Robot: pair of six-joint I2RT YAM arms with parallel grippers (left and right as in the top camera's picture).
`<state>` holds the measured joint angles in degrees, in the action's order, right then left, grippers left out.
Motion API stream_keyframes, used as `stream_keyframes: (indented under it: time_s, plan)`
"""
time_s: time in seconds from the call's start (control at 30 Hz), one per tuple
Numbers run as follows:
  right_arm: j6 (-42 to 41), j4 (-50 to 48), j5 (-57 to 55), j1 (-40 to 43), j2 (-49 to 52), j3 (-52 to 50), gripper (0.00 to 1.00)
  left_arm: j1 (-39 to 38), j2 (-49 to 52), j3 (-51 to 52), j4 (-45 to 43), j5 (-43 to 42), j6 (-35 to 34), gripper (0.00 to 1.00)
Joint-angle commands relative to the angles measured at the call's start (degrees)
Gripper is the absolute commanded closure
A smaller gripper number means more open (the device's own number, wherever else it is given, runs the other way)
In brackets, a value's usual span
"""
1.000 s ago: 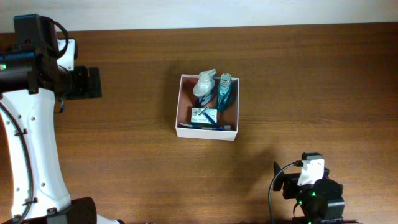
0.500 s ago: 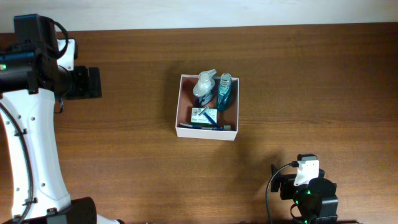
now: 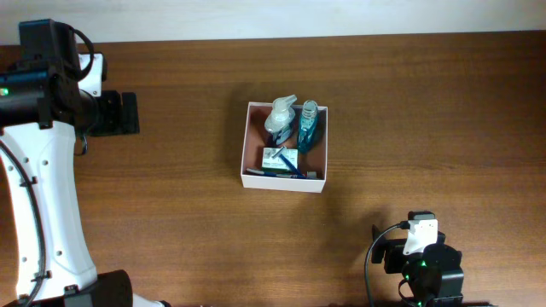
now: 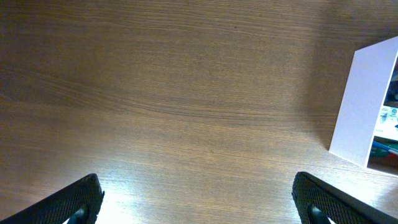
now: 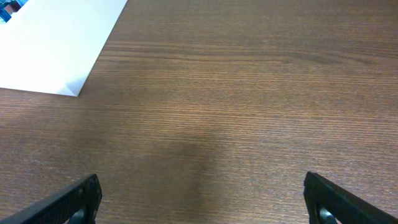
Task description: Pack container
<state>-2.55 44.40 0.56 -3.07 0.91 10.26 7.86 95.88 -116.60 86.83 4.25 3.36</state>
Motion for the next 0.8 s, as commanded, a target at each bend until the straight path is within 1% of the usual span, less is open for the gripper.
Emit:
stream_keyframes:
  time_s: [0.0, 0.2, 0.33, 0.4, 0.47, 0.6, 0.7, 0.77]
  plan:
    - [0.20, -0.28, 0.52, 0.52, -0.72, -0.61, 0.01, 0.15, -1.75, -0.57, 0.02, -0.42, -0.57, 0.01]
    - [0.20, -0.28, 0.52, 0.52, -0.72, -0.61, 0.01, 0.02, -4.87, -0.55, 0.00, -0.39, -0.57, 0.01]
    - [0.17, -0.28, 0.52, 0.52, -0.72, -0.61, 0.01, 0.04, -11.93, 2.03, -0.70, -0.35, -0.52, 0.01]
    - [0.17, -0.28, 0.52, 0.52, -0.72, -0.61, 0.01, 0.04, -17.16, 7.32, -8.17, 1.81, 0.20, 0.01]
    - [0.20, -0.28, 0.52, 0.52, -0.72, -0.61, 0.01, 0.04, -22.93, 14.47, -16.48, 2.16, 0.20, 0.01]
    - [0.20, -0.28, 0.52, 0.52, -0.72, -0.61, 0.01, 0.04, -37.62, 35.30, -37.55, 0.15, 0.11, 0.01]
    - [0.17, -0.28, 0.52, 0.52, -0.72, -0.61, 0.02, 0.04, -48.46, 50.40, -49.70, -2.23, 0.09, 0.01]
    - [0.17, -0.28, 0.52, 0.52, -0.72, -0.61, 0.01, 0.04, -56.19, 61.09, -55.56, -3.65, 0.09, 0.01]
